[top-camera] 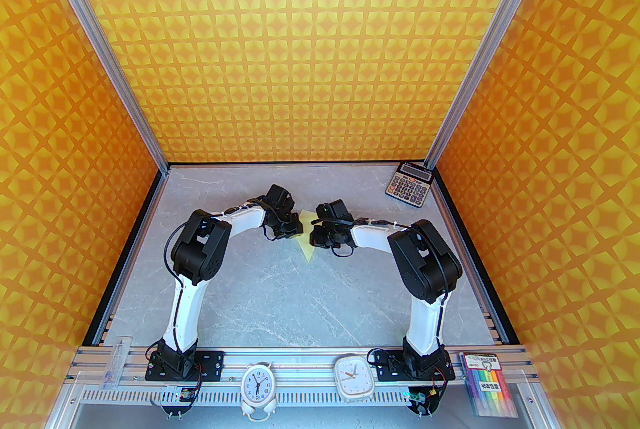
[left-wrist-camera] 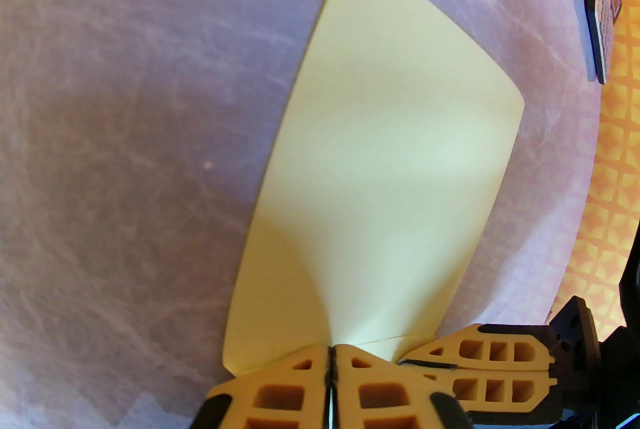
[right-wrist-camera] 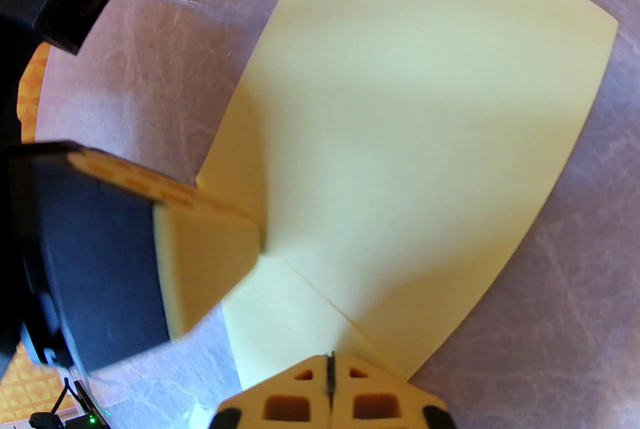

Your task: Fold a paper plane with a square sheet of paper (fold left side to right side)

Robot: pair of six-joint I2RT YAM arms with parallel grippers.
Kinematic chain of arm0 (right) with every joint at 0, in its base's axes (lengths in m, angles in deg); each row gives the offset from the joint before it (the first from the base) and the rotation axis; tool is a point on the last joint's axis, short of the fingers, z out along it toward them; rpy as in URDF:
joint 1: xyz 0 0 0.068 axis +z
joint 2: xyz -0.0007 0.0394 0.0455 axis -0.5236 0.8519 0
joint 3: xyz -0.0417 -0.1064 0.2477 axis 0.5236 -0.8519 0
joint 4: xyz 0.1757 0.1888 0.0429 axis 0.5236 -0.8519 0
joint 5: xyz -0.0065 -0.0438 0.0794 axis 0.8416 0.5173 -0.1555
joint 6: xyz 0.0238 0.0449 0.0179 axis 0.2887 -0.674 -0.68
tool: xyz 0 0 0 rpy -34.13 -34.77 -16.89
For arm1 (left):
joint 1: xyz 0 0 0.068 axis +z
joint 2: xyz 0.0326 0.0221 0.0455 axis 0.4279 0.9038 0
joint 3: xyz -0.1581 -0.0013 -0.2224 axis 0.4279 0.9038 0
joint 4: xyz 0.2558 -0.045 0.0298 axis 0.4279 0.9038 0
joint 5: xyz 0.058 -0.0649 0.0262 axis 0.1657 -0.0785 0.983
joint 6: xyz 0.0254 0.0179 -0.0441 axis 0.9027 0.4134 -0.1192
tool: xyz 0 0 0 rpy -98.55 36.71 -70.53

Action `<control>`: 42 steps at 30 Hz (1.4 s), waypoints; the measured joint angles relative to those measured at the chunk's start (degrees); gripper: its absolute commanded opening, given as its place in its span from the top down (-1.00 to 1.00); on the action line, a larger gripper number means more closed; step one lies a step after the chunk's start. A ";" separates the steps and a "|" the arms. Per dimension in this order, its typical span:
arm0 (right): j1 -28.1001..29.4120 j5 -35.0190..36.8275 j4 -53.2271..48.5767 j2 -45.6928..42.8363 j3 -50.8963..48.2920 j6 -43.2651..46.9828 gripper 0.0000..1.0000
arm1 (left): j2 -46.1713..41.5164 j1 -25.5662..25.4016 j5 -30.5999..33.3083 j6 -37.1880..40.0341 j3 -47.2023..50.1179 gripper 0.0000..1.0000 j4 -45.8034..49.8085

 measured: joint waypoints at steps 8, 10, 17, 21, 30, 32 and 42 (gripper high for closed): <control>1.07 1.09 -4.70 -4.11 0.22 0.44 1.00 | -0.57 0.00 -0.28 -0.07 1.64 0.84 -2.34; 2.34 1.01 -4.61 -5.92 0.26 0.15 1.00 | -0.66 0.00 -0.28 -0.07 1.90 0.84 -2.73; 6.12 -1.73 -3.69 -3.32 1.36 -2.43 1.00 | -0.74 0.00 -0.28 -0.09 2.05 0.84 -2.93; 5.92 -2.23 -2.91 0.17 1.60 -3.54 1.00 | -0.76 0.00 -0.28 -0.11 2.08 0.84 -2.95; 5.51 -3.56 3.10 -1.07 -3.21 -5.81 1.00 | -0.76 0.00 -0.15 -0.70 1.95 0.96 -2.67; 5.51 -4.00 3.98 -2.64 -5.66 -6.32 1.00 | -0.74 0.00 -0.13 -0.74 1.75 0.96 -2.27; 5.62 -5.42 7.13 -9.68 -15.91 -8.63 1.00 | -0.63 0.00 0.24 -0.92 1.16 0.96 -1.27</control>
